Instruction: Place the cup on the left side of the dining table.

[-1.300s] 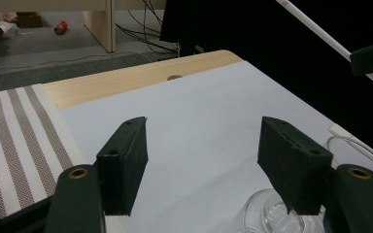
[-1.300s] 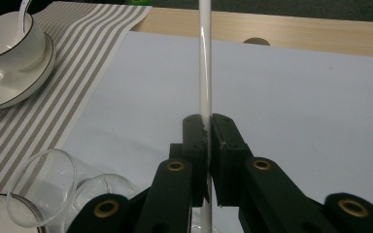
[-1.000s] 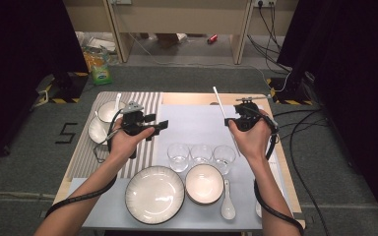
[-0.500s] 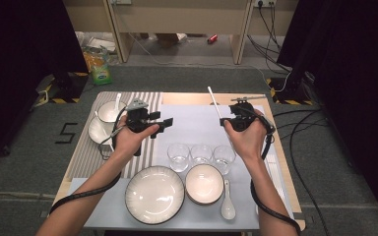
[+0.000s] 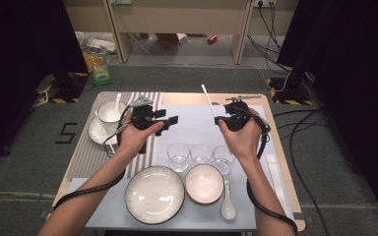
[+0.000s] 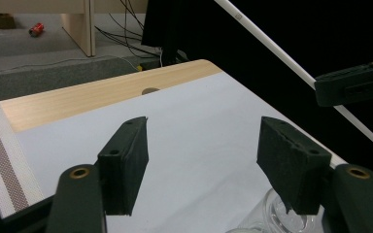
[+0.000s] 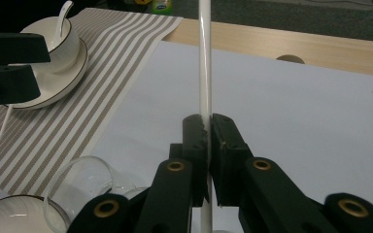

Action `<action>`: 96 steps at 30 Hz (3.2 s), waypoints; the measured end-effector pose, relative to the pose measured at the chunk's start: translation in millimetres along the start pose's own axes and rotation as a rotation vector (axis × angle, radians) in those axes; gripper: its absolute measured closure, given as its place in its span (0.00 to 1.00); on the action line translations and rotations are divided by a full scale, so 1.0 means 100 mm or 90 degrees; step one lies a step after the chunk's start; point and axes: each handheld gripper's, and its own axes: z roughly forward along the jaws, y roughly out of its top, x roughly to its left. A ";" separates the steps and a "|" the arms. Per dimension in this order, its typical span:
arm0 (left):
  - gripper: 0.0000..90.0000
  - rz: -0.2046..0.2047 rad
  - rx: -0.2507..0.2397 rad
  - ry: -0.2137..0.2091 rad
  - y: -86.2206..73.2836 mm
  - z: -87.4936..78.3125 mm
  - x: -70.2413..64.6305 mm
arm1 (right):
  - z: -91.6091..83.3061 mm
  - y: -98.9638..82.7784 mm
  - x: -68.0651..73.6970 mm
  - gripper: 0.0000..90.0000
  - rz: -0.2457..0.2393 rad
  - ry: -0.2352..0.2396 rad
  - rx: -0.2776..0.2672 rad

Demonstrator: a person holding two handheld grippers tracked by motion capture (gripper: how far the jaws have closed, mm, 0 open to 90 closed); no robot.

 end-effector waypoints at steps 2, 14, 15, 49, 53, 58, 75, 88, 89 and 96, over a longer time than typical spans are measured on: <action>0.39 0.000 0.001 -0.001 0.00 0.01 0.00 | 0.01 0.00 0.01 0.95 -0.002 0.004 -0.003; 0.39 -0.038 -0.002 -0.030 0.05 0.08 -0.01 | 0.03 0.02 0.11 0.95 -0.012 0.020 -0.013; 0.40 -0.046 0.000 -0.037 0.06 0.08 -0.01 | 0.03 0.02 0.12 0.95 -0.014 0.019 -0.008; 0.42 -0.057 -0.016 -0.055 0.28 0.30 -0.16 | 0.07 -0.01 0.41 0.95 -0.055 0.054 -0.024; 0.43 -0.061 -0.020 -0.057 0.31 0.32 -0.18 | 0.08 -0.02 0.44 0.95 -0.063 0.058 -0.024; 0.46 -0.064 -0.024 -0.065 0.34 0.35 -0.22 | 0.09 -0.02 0.48 0.95 -0.065 0.061 -0.022; 0.68 -0.090 -0.038 -0.074 0.35 0.33 -0.19 | 0.08 -0.02 0.51 0.95 -0.076 0.063 -0.033; 0.73 -0.129 -0.054 -0.111 0.37 0.31 -0.22 | 0.09 -0.01 0.54 0.95 -0.085 0.065 -0.030; 0.74 -0.130 -0.054 -0.113 0.37 0.31 -0.23 | 0.09 -0.01 0.54 0.95 -0.084 0.065 -0.030; 0.78 -0.134 -0.063 -0.127 0.39 0.31 -0.27 | 0.06 0.03 0.54 0.95 -0.091 0.063 -0.036</action>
